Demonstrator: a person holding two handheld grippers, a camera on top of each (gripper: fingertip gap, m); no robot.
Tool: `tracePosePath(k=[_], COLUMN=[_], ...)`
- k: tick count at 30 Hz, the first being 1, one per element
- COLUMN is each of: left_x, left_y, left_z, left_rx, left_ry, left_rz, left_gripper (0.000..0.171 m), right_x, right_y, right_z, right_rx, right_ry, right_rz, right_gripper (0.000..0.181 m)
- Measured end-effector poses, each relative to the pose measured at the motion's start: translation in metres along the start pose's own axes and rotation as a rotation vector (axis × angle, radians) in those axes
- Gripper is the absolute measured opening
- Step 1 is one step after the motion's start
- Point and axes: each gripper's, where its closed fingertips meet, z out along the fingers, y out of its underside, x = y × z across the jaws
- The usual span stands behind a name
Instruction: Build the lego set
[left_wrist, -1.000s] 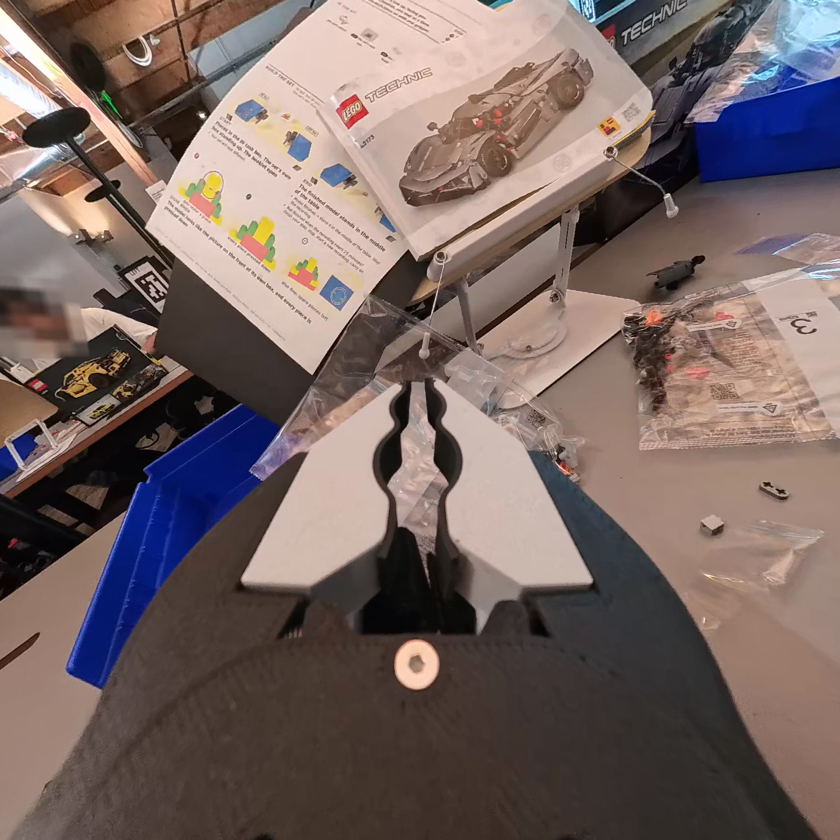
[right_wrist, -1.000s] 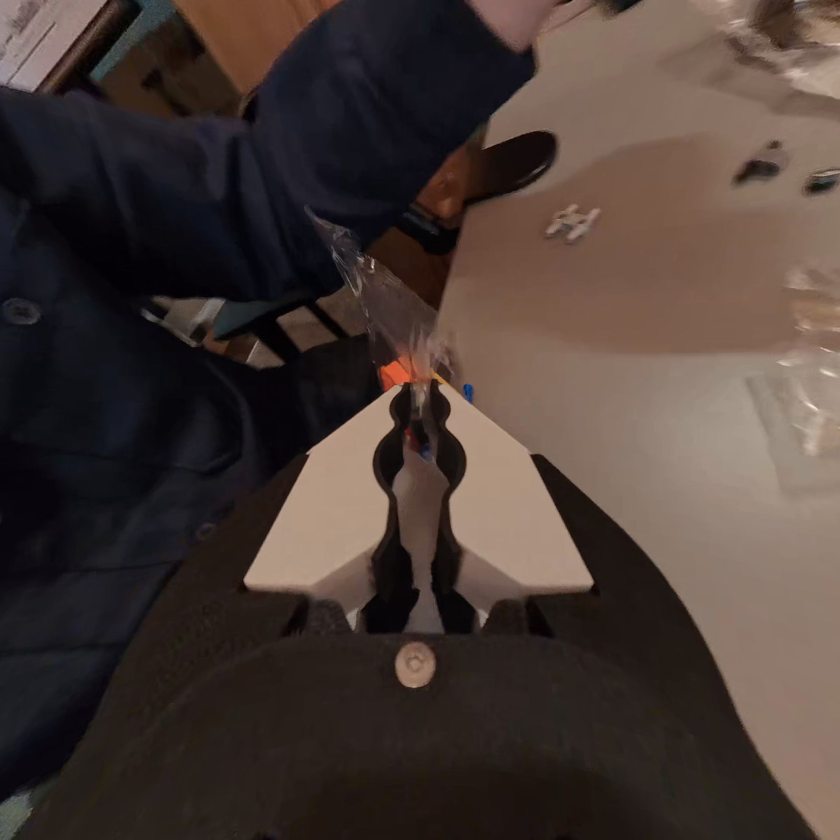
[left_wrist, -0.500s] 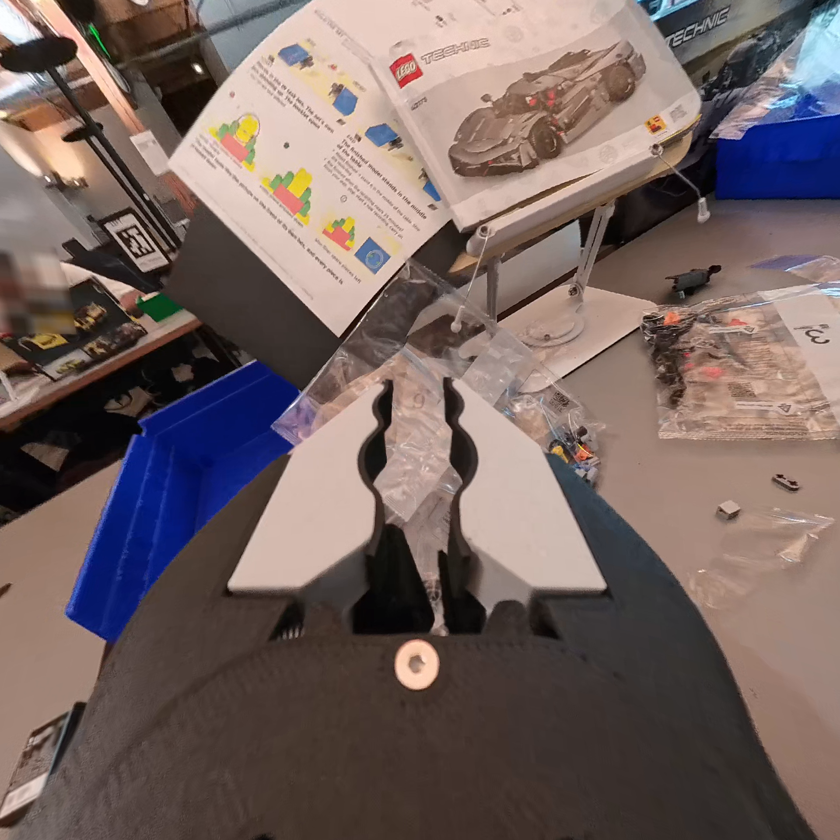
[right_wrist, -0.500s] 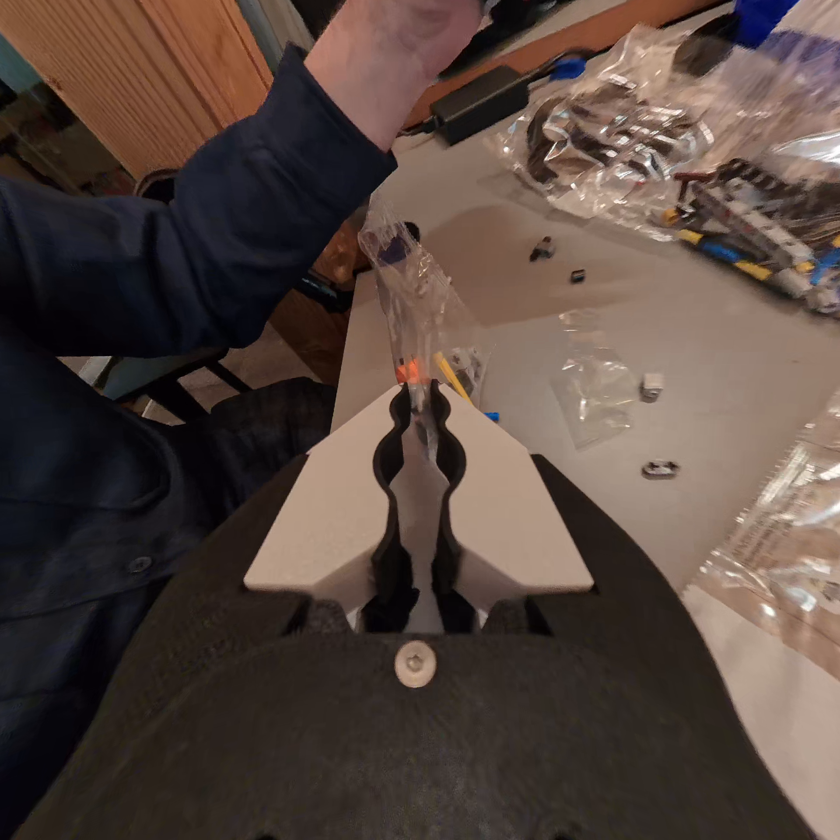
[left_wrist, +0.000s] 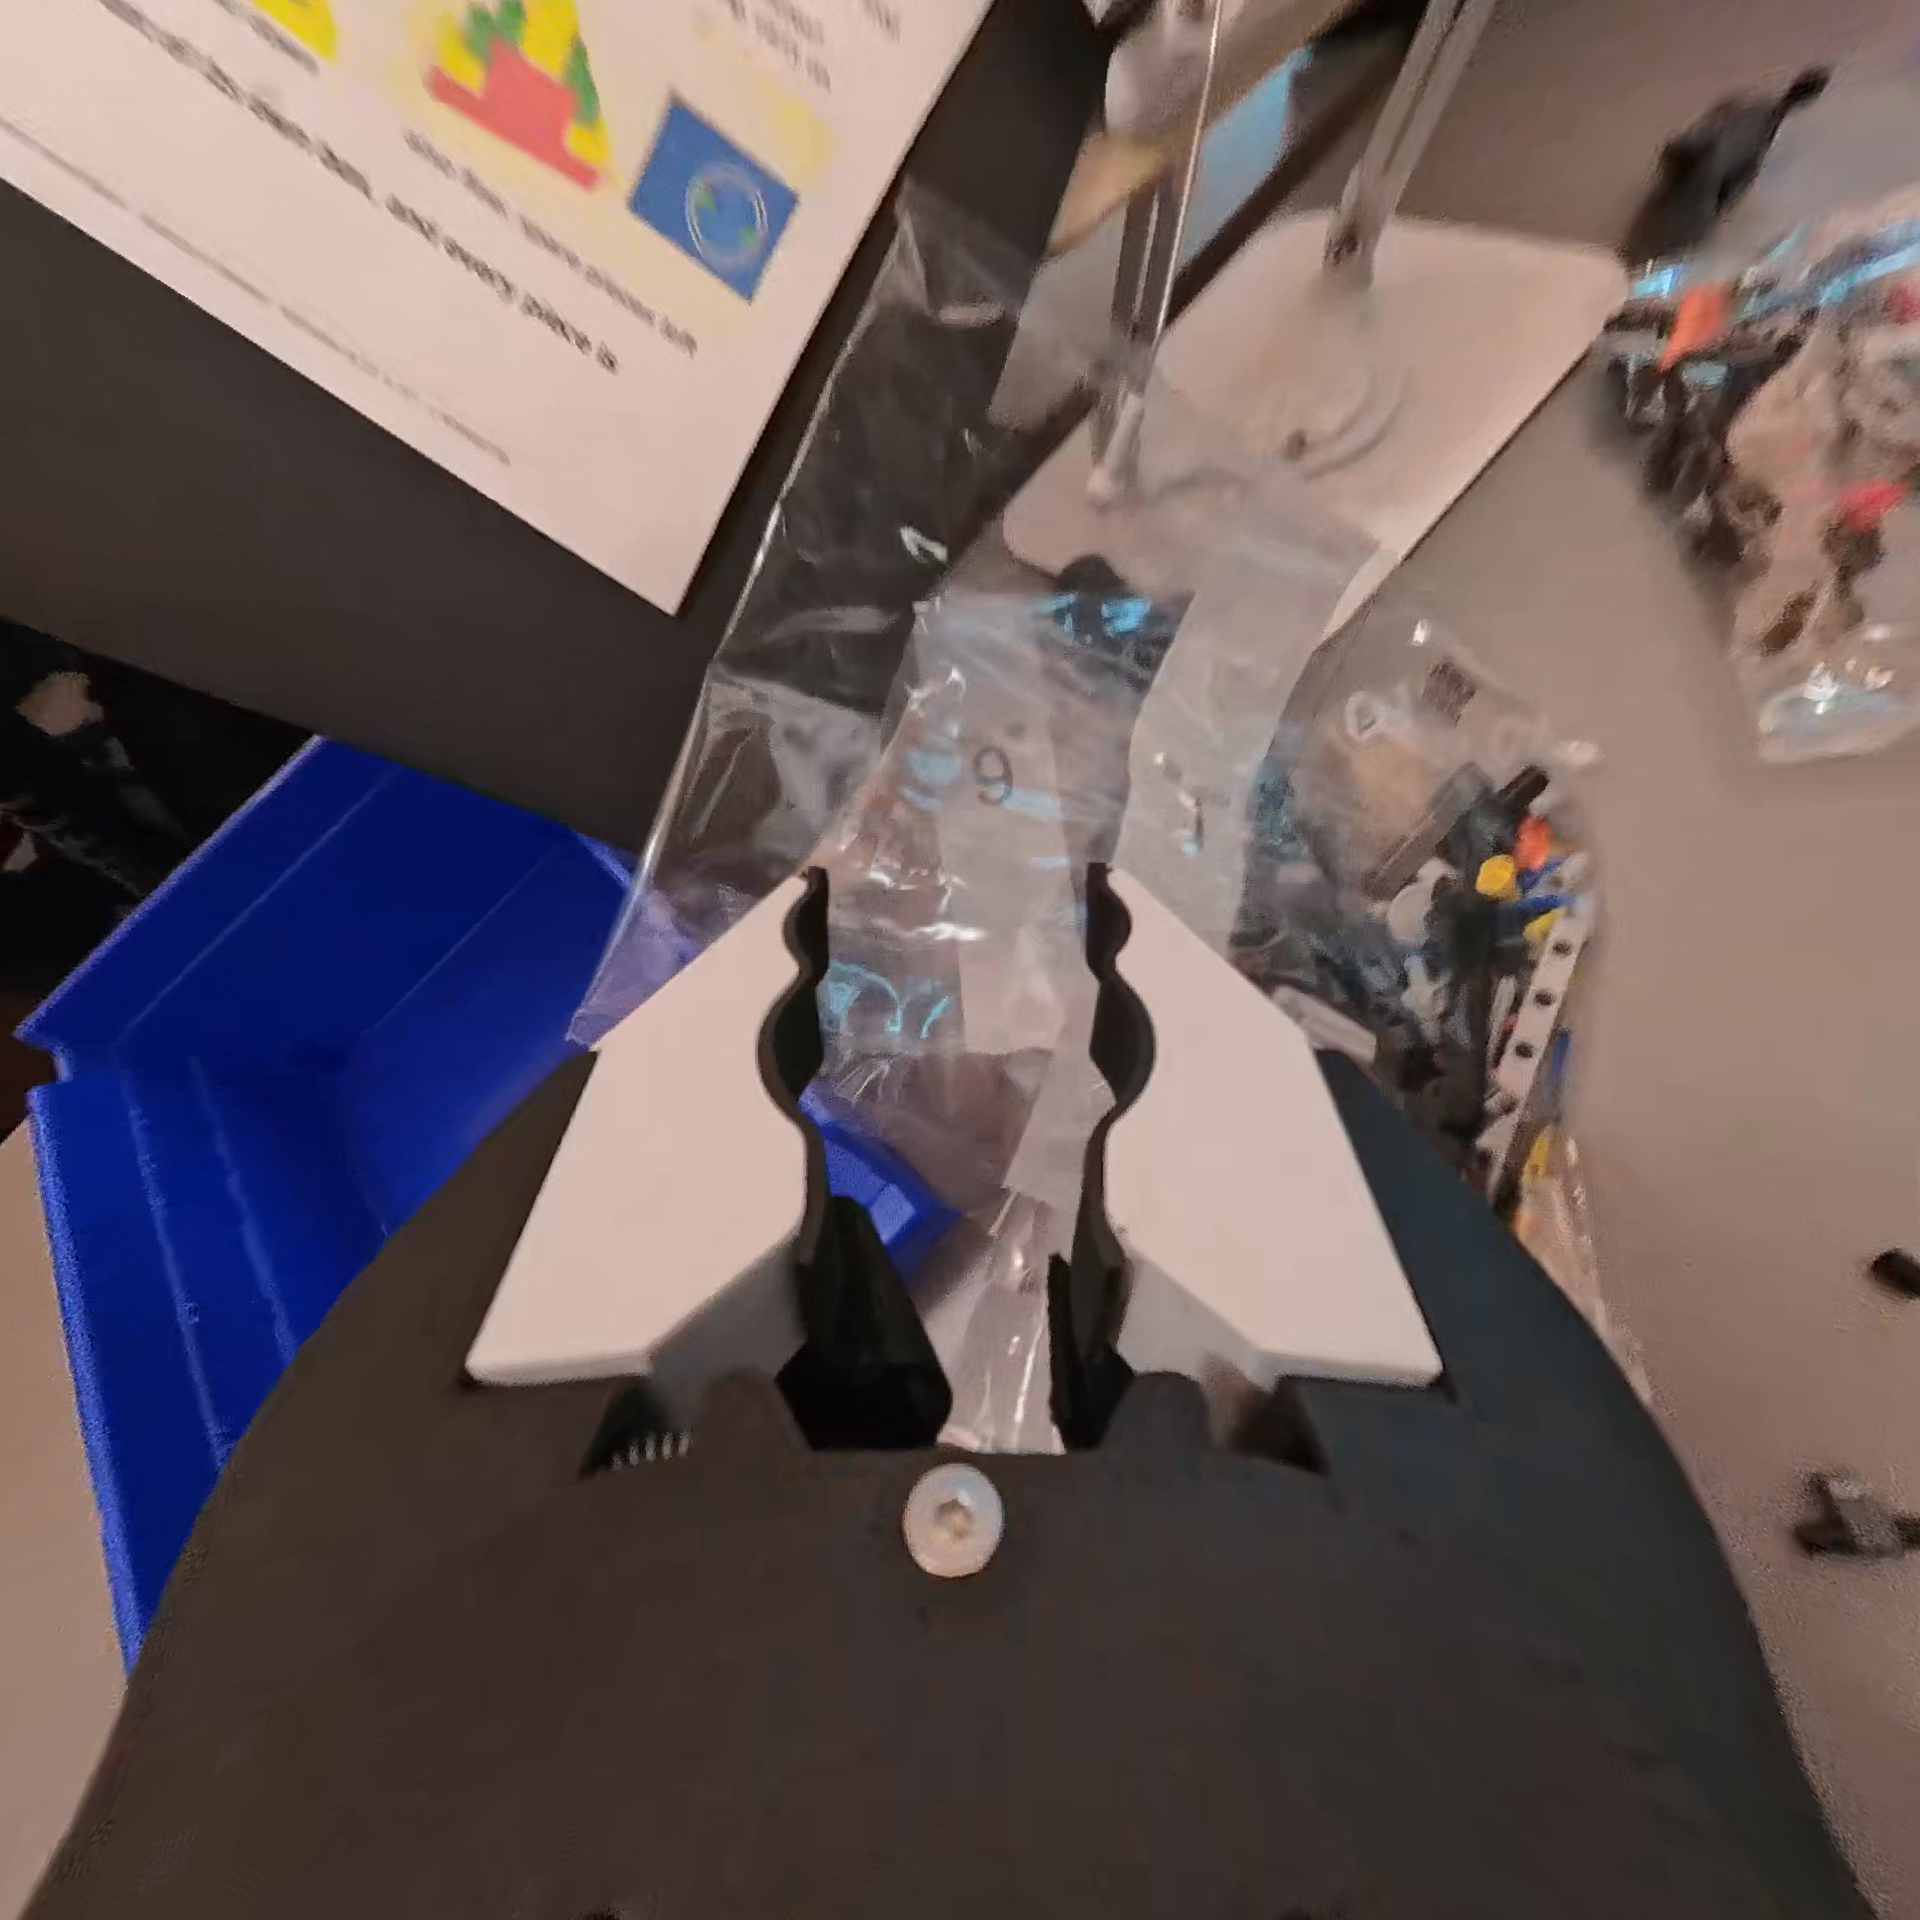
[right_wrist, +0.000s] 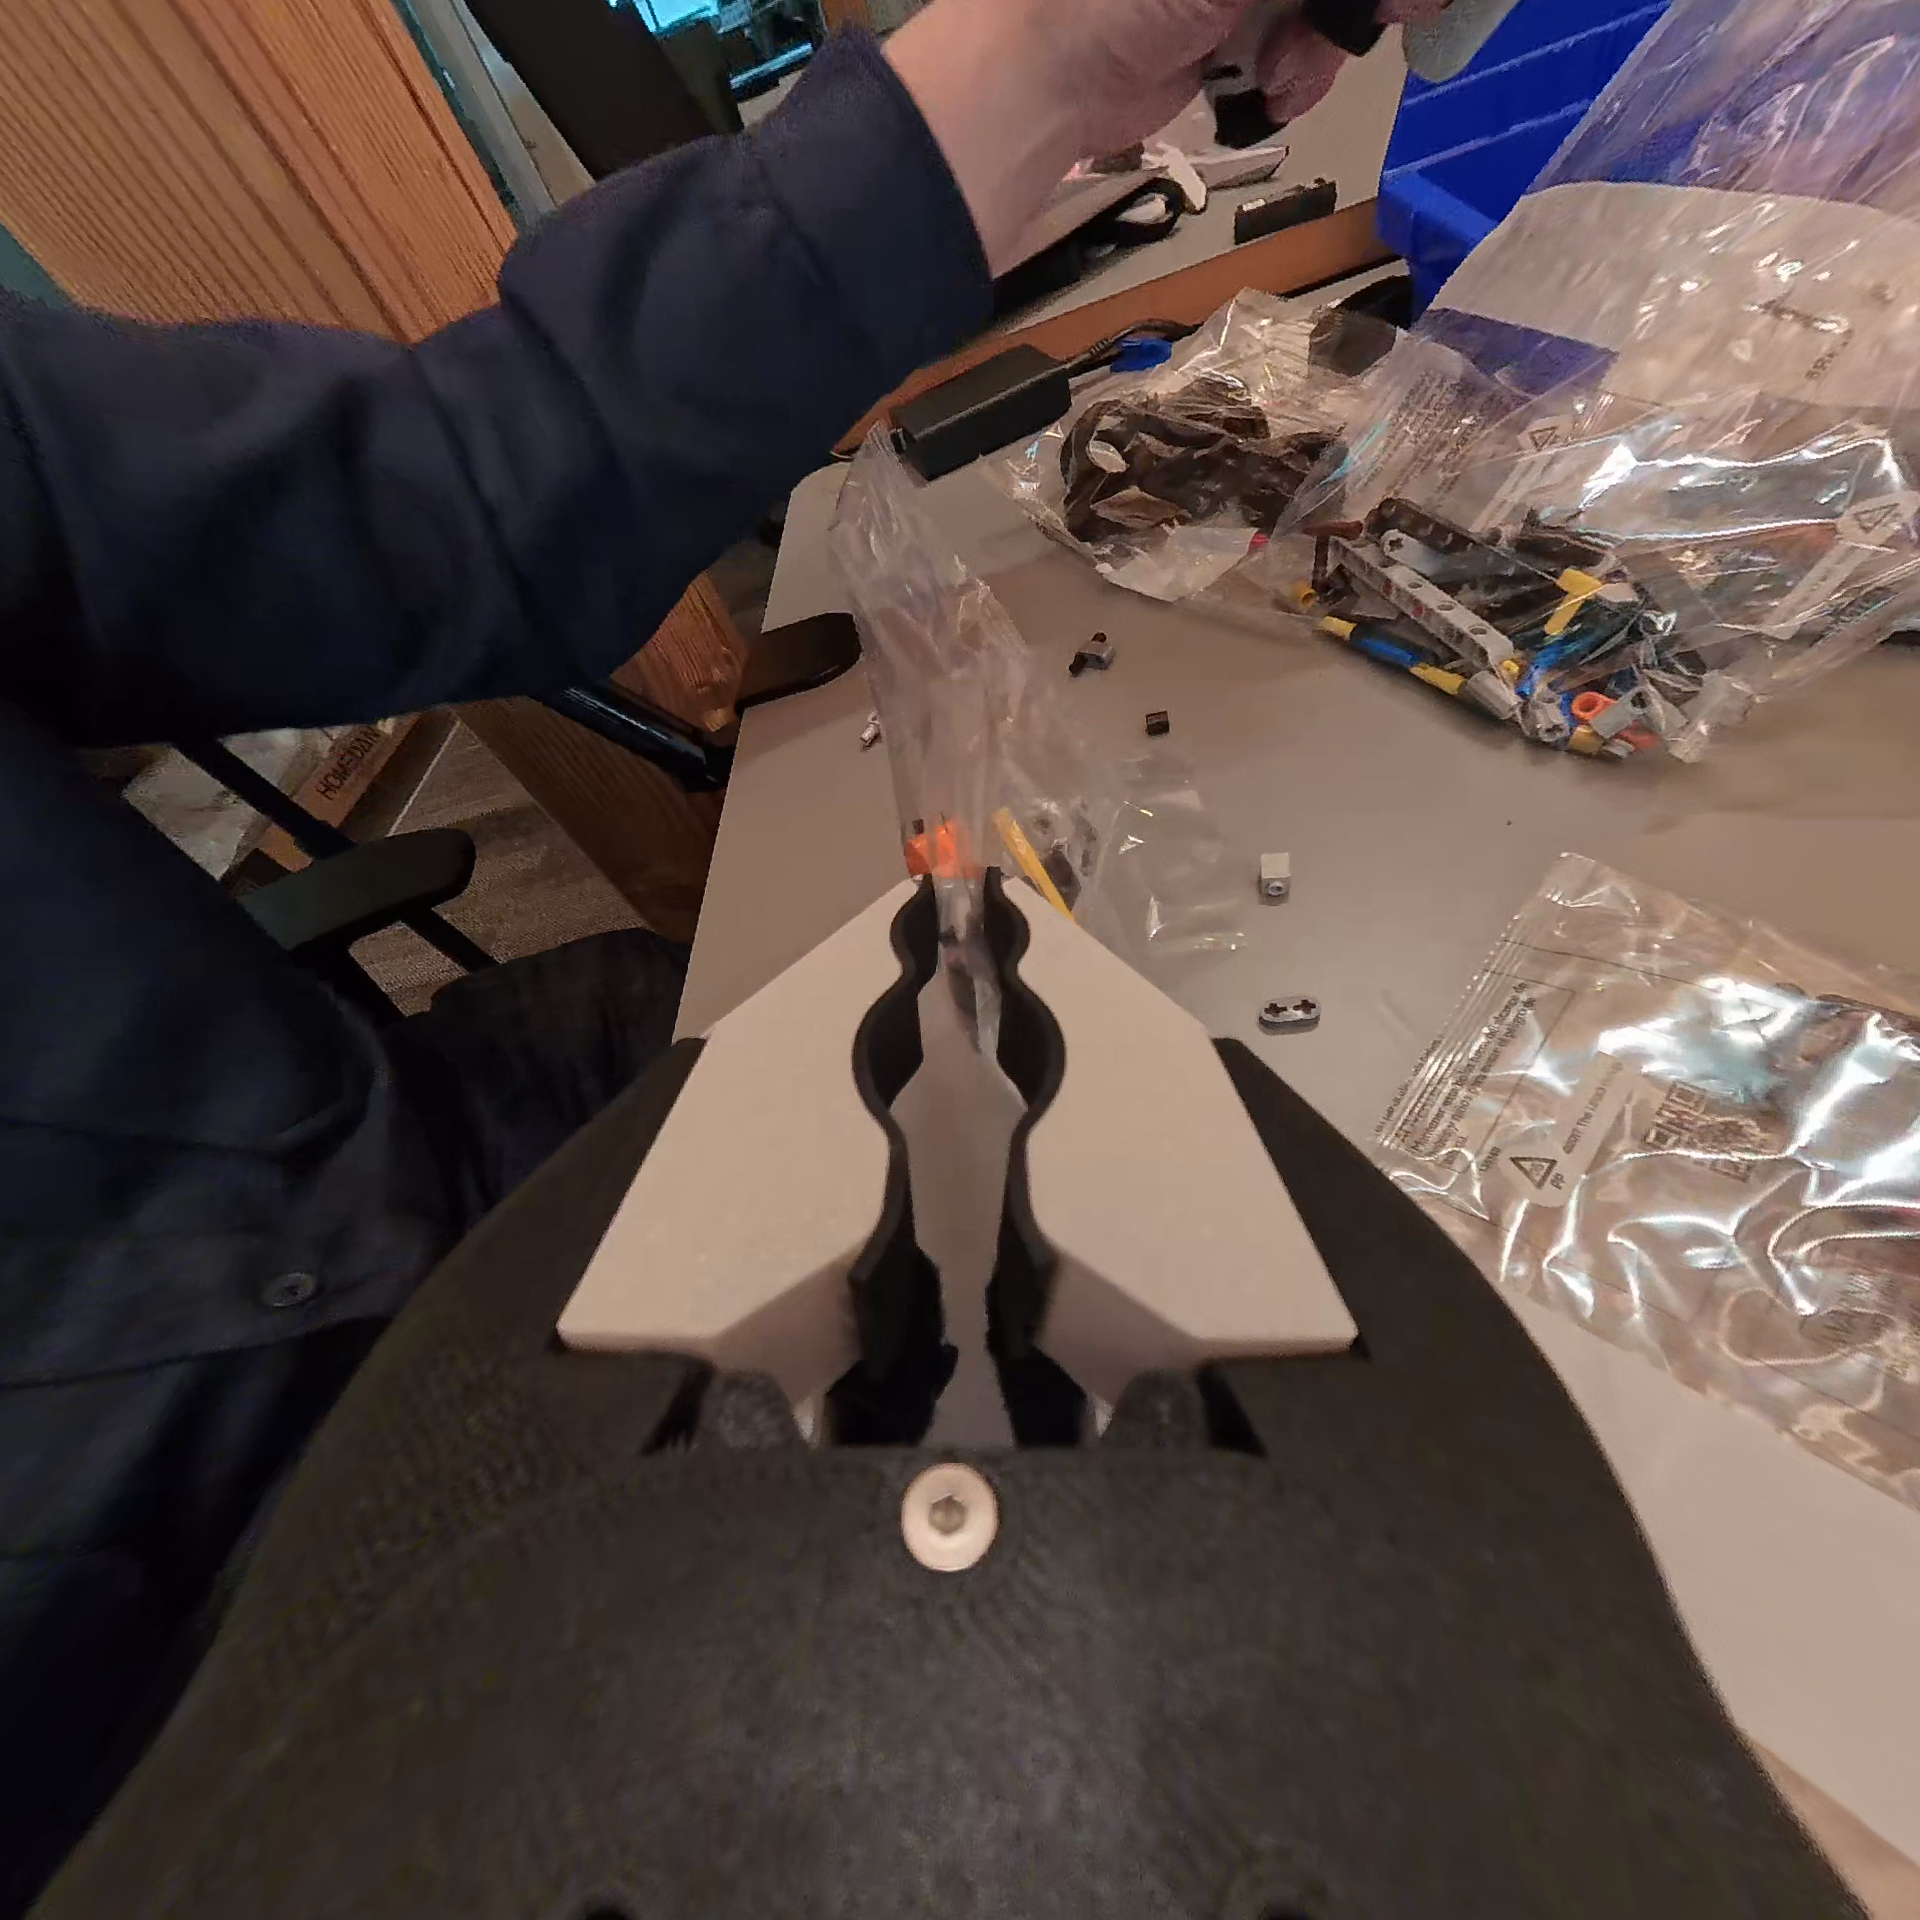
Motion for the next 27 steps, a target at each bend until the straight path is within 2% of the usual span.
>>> tracePosePath(k=[4, 9, 12, 13, 16, 19, 22, 27], left_x=[-0.007, -0.017, -0.013, -0.016, -0.018, -0.020, -0.019, -0.017], left_y=[0.005, 0.023, 0.024, 0.027, 0.022, 0.018, 0.021, 0.015], left_z=[0.010, 0.020, 0.025, 0.027, 0.029, 0.030, 0.034, 0.034], left_rx=[-0.049, -0.167, -0.182, -0.203, -0.185, -0.161, -0.206, -0.192], left_ry=[0.071, 0.101, 0.138, 0.125, 0.125, 0.141, 0.151, 0.160], left_rz=[0.046, 0.071, 0.081, 0.088, 0.076, 0.059, 0.086, 0.102], left_gripper=[0.048, 0.047, 0.040, 0.042, 0.051, 0.051, 0.044, 0.028], right_x=[0.003, 0.004, 0.003, 0.003, 0.002, 0.002, 0.001, 0.001], right_y=[0.000, -0.001, -0.001, -0.001, -0.002, -0.002, -0.003, -0.003], right_z=[-0.002, -0.004, -0.004, -0.004, -0.005, -0.005, -0.005, -0.006], right_rx=[0.013, 0.026, 0.030, 0.030, 0.035, 0.037, 0.038, 0.040], right_ry=[-0.012, -0.026, -0.031, -0.033, -0.037, -0.038, -0.040, -0.040], right_rz=[0.007, 0.014, 0.010, 0.011, 0.009, 0.009, 0.007, 0.004], right_gripper=[0.006, 0.006, 0.006, 0.006, 0.006, 0.006, 0.006, 0.006])
